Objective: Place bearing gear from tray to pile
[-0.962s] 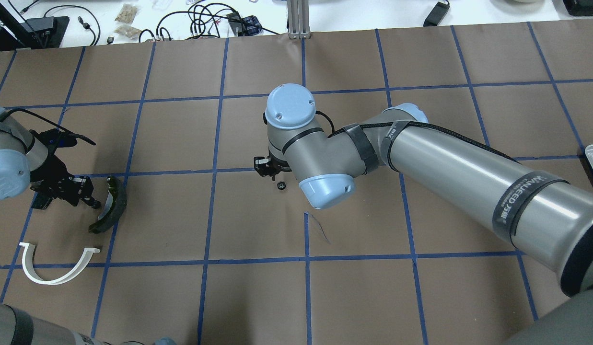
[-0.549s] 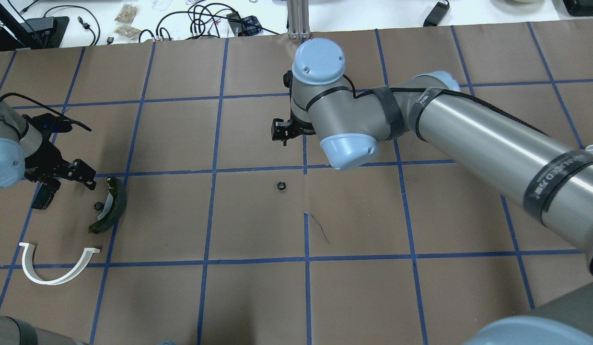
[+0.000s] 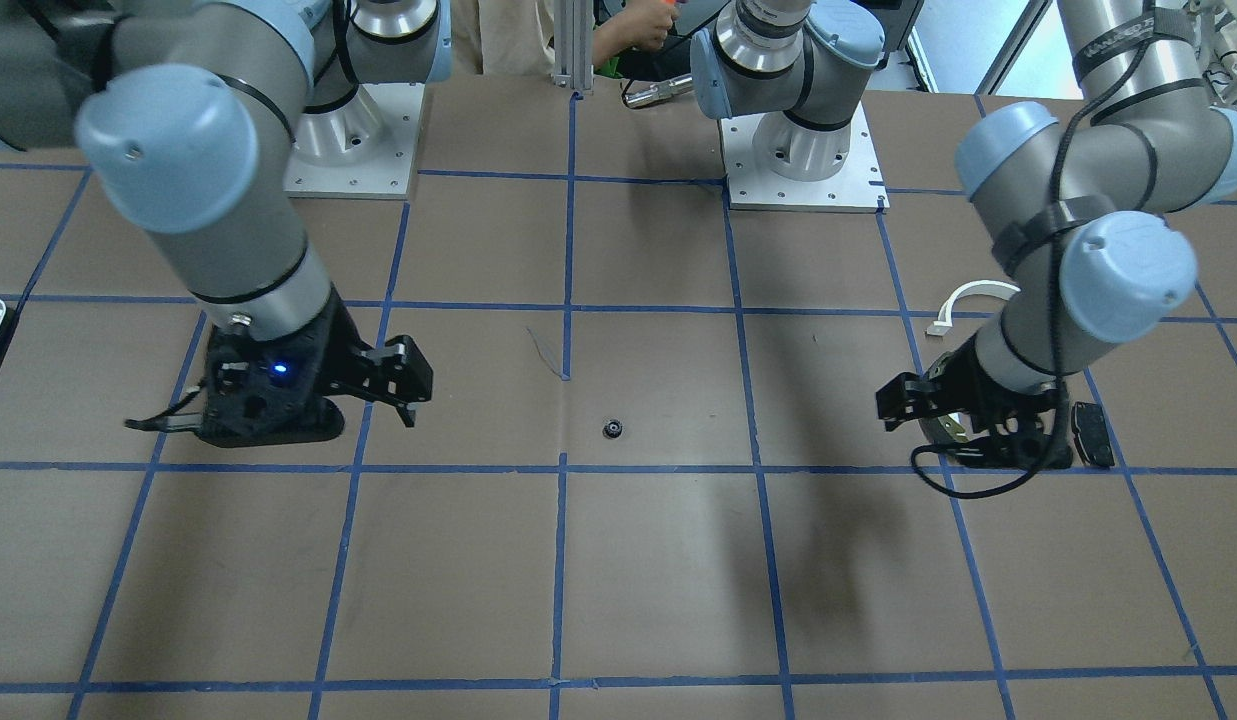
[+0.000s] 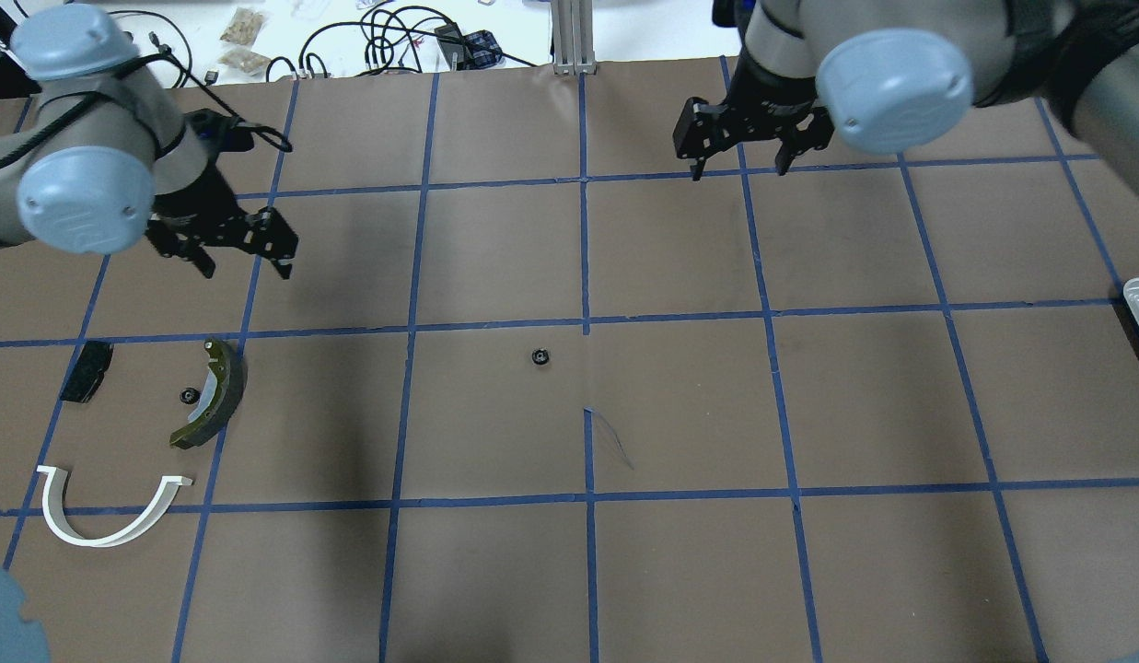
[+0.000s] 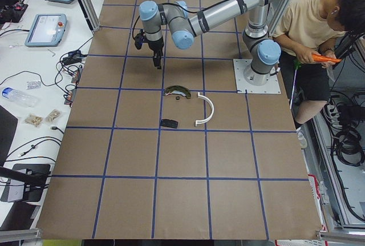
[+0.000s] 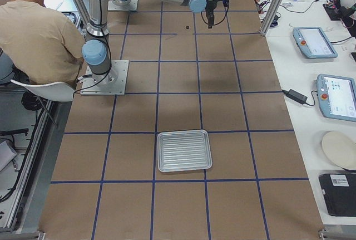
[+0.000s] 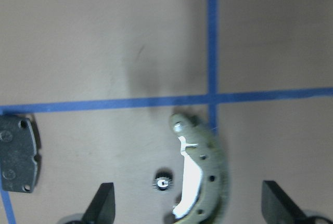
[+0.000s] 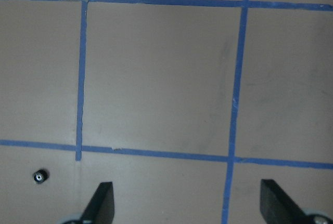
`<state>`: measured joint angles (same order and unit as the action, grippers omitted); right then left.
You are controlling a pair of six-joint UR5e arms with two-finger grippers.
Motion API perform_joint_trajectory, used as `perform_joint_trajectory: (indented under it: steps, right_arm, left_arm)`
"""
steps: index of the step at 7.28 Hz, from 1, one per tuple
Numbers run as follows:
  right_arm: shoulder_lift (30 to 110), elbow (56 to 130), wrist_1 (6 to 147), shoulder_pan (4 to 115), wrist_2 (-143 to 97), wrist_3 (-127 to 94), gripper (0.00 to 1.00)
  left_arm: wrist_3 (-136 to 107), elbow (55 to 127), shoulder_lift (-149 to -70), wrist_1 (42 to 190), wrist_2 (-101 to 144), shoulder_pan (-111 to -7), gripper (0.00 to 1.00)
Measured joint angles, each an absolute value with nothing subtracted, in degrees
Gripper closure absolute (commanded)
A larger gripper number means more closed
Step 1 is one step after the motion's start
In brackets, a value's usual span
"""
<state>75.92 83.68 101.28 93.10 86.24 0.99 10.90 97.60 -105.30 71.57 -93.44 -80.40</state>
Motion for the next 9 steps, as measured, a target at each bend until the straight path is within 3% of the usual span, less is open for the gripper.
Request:
perform_joint_trajectory:
  steps: [2, 6, 9]
  right_arm:
    - [82.01, 80.83, 92.10, 91.40, 86.56, 3.84, 0.00]
    - [85.53, 85.98, 91.89, 90.59, 86.82, 8.47, 0.00]
    - [86.50, 87.13, 92.11, 89.27, 87.05, 10.49, 0.00]
  left_arm:
    - [-1.08, 97.37, -106.30, 71.34, -89.83, -89.03, 0.00]
    - [-15.28, 100.24, -111.47, 61.15, -84.62, -99.74, 0.00]
    - [-19.83, 101.23, -114.98, 57.87, -83.99, -104.78, 0.22]
